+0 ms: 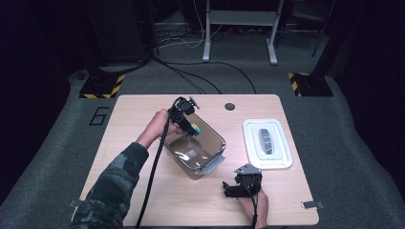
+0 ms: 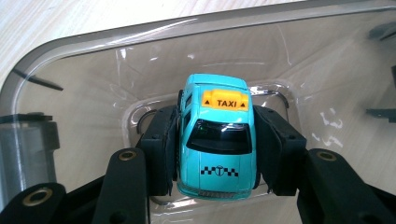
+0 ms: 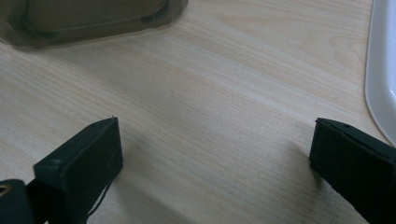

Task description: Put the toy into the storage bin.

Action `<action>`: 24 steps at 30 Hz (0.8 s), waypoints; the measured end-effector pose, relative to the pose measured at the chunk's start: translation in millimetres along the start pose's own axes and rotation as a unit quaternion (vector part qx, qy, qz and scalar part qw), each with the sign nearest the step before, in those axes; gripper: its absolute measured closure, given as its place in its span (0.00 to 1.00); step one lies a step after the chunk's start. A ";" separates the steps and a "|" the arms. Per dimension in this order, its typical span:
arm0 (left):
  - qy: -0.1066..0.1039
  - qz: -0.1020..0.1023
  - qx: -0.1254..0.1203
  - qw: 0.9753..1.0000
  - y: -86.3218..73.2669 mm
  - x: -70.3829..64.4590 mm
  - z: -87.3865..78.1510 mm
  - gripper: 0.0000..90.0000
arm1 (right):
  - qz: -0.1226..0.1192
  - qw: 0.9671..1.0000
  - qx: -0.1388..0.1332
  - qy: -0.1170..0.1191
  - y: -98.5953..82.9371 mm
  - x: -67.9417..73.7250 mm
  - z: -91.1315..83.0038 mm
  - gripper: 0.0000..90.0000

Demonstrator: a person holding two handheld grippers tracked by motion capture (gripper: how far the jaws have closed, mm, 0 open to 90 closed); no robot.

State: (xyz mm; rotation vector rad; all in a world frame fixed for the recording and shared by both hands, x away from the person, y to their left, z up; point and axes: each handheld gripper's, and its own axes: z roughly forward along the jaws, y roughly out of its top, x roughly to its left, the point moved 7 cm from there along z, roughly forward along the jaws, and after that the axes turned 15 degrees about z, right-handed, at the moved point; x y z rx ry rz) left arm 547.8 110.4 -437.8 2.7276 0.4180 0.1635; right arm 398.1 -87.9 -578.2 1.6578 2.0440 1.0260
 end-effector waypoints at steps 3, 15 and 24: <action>-0.001 0.003 0.003 1.000 1.6 0.3 2.6 0.58 | 0.000 1.000 0.000 -0.001 0.0 -0.1 0.0 0.02; -0.009 0.001 0.013 1.000 5.4 -0.7 13.3 0.58 | -0.001 1.000 0.000 0.000 0.0 -0.2 0.0 0.02; -0.013 -0.003 0.025 1.000 5.8 -1.4 19.5 0.58 | -0.001 1.000 0.000 0.000 0.0 -0.3 0.0 0.02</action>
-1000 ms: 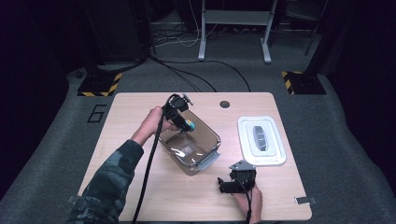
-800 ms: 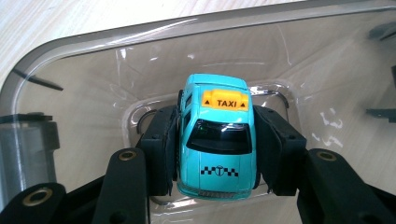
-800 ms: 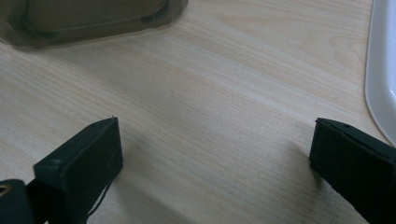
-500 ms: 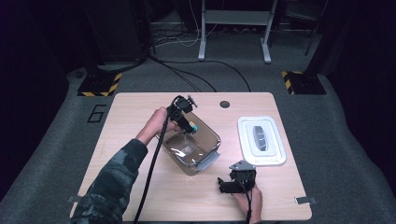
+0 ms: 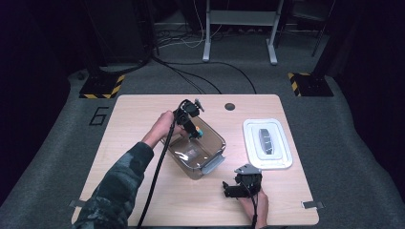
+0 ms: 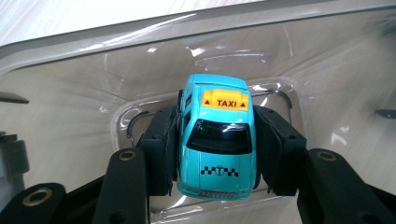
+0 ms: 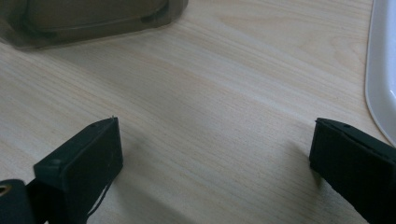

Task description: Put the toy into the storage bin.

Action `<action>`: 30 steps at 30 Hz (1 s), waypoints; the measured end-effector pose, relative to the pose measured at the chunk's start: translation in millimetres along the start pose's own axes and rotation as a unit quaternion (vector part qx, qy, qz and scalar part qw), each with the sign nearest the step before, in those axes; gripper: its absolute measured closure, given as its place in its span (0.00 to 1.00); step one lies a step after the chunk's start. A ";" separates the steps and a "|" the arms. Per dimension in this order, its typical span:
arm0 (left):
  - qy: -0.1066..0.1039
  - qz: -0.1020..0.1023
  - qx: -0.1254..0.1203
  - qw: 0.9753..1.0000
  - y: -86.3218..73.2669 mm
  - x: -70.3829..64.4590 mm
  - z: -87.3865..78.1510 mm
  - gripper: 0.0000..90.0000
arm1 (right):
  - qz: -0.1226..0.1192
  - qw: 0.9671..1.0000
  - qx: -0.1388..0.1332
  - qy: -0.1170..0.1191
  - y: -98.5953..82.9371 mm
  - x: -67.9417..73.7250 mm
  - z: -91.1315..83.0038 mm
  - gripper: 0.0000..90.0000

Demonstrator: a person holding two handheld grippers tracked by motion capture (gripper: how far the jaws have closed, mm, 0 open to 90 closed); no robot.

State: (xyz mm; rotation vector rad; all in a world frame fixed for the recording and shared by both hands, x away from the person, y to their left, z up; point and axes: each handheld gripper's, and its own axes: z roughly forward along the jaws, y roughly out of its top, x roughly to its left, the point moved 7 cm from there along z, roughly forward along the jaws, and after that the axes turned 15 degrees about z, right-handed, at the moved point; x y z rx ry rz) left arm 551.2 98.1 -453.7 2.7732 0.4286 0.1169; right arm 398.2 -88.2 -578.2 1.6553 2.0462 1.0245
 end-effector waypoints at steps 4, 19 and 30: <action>0.000 0.001 0.000 1.000 0.4 0.0 1.3 0.58 | 0.000 1.000 0.000 0.000 0.0 0.0 0.0 0.02; 0.000 -0.012 -0.020 1.000 0.0 -1.3 -2.6 0.41 | 0.001 1.000 0.000 -0.001 -0.1 -0.1 -0.2 0.02; 0.022 -0.017 -0.072 0.997 -14.2 -8.3 -34.6 0.24 | -0.001 1.000 0.002 0.001 -0.5 -0.1 -0.5 0.02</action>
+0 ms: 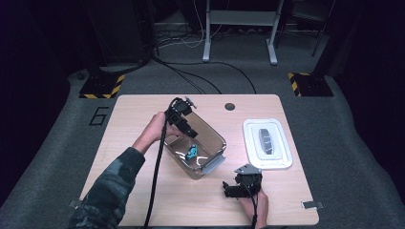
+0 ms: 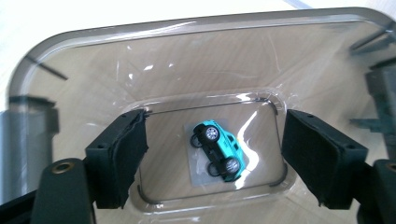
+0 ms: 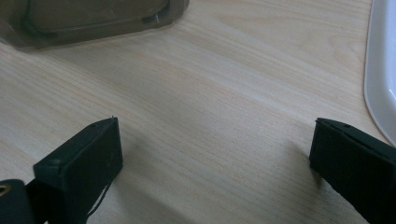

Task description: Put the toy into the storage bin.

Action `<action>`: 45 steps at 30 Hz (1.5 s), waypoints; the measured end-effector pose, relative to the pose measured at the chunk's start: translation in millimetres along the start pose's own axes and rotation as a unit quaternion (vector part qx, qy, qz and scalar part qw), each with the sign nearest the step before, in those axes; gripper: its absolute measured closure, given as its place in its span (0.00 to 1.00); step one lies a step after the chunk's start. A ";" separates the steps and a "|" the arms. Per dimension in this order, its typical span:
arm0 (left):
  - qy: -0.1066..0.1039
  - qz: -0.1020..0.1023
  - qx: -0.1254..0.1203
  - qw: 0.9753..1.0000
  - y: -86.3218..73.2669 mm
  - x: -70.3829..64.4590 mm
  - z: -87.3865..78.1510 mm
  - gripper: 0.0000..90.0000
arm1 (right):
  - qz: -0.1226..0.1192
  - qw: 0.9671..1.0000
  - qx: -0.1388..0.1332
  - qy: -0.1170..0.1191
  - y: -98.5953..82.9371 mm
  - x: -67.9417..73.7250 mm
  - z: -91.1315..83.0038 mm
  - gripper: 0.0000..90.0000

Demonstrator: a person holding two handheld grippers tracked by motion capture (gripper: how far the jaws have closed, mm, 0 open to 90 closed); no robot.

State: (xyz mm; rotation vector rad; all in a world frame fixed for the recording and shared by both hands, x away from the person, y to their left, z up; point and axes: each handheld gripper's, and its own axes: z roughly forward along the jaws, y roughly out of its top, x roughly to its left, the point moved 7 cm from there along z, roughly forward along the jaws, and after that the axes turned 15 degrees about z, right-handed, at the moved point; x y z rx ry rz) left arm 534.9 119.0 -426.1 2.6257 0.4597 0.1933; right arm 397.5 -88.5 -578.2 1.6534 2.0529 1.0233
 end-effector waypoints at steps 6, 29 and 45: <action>0.016 0.006 -0.026 1.000 -10.5 -7.2 -20.1 0.19 | 0.000 1.000 -0.001 -0.001 0.1 -0.1 0.1 0.02; 0.099 -0.013 -0.099 0.990 -91.9 -27.9 -67.6 0.13 | 0.000 1.000 -0.001 -0.002 0.2 -0.3 0.2 0.02; 0.147 -0.048 -0.119 0.981 -156.3 -39.2 -45.4 0.06 | 0.000 1.000 -0.001 -0.002 0.2 -0.3 0.2 0.02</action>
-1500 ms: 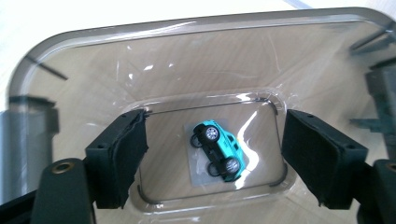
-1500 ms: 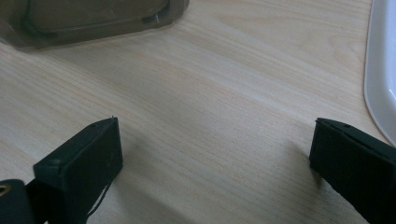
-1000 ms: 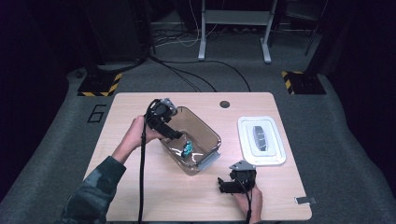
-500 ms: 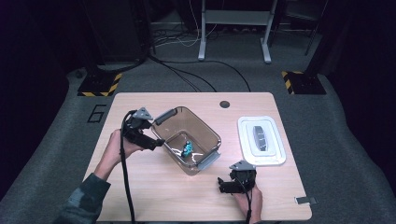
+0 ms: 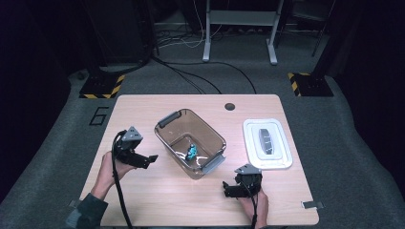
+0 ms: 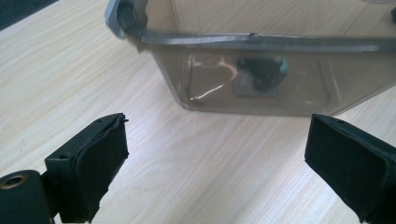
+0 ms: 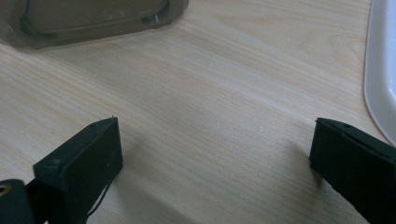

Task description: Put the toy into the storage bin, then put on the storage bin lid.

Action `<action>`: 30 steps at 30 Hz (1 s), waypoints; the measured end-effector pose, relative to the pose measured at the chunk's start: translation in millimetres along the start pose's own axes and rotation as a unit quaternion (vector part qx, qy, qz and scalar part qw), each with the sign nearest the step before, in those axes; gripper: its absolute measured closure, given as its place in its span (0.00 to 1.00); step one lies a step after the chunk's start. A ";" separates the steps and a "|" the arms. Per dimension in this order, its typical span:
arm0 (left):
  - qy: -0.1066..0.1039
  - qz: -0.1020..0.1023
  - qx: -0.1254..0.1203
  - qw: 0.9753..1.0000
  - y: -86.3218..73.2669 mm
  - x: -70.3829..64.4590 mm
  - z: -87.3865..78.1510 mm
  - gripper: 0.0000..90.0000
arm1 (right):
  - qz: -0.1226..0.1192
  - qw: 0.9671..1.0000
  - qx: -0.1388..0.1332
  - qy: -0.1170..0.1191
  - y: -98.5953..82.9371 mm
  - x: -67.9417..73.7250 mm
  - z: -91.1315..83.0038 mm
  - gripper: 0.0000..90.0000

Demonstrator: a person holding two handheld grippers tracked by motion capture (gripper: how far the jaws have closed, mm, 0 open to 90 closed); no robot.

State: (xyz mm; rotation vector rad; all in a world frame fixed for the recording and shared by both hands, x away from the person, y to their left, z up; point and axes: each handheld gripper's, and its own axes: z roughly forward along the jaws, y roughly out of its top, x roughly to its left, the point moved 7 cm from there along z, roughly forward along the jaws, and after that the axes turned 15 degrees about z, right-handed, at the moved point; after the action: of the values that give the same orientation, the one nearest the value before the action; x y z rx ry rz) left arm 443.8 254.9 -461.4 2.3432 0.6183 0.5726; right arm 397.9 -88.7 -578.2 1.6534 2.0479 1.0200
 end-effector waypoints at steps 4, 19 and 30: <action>0.007 -0.017 0.004 1.000 -18.2 -2.5 7.2 0.03 | 0.000 1.000 0.000 0.000 0.1 -0.1 0.0 0.02; 0.035 -0.060 0.035 0.997 -80.7 -21.1 42.8 0.00 | -0.001 1.000 0.000 -0.001 0.3 -0.3 0.2 0.02; 0.051 -0.089 0.016 0.995 -100.7 -38.1 58.7 0.00 | 0.001 1.000 0.001 -0.002 0.2 -0.1 0.5 0.01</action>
State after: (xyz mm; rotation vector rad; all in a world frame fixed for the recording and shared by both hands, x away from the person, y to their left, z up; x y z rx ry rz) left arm 417.0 275.1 -579.4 2.2686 0.8794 0.6076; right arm 398.4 -88.6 -578.4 1.6566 2.0458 1.0155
